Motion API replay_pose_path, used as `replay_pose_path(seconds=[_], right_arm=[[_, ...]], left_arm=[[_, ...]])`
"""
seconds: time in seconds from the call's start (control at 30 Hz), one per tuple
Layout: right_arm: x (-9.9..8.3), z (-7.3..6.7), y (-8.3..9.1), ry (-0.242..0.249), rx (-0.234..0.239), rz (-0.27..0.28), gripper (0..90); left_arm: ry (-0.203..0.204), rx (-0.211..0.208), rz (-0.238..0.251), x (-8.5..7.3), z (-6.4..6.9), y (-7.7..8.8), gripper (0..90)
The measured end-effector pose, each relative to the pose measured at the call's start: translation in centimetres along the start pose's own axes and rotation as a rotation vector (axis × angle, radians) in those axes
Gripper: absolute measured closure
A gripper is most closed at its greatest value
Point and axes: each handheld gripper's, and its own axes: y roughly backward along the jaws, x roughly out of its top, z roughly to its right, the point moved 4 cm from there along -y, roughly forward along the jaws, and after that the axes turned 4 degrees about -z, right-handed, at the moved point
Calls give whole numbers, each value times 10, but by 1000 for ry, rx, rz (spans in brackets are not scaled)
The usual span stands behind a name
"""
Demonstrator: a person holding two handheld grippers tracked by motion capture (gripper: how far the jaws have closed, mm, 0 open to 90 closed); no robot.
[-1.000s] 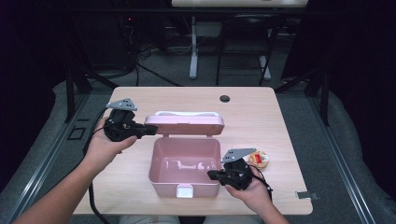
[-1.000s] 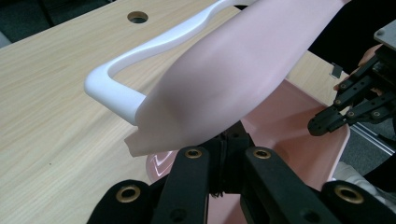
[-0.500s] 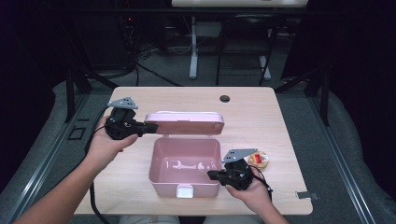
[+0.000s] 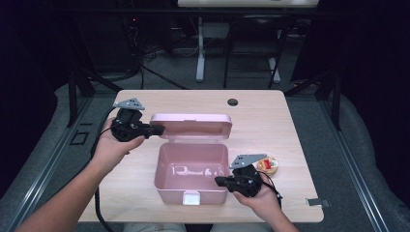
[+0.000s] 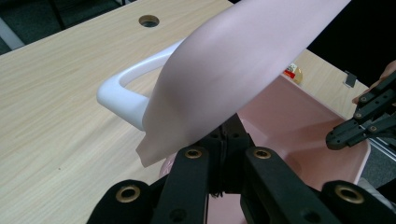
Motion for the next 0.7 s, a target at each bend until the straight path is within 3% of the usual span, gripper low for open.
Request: replay_pose_path(seconds=[0.7], right_arm=[[0,0,0,-3,-4,0,900]], left_arm=[[34,22,3,1,-12,-6,899]])
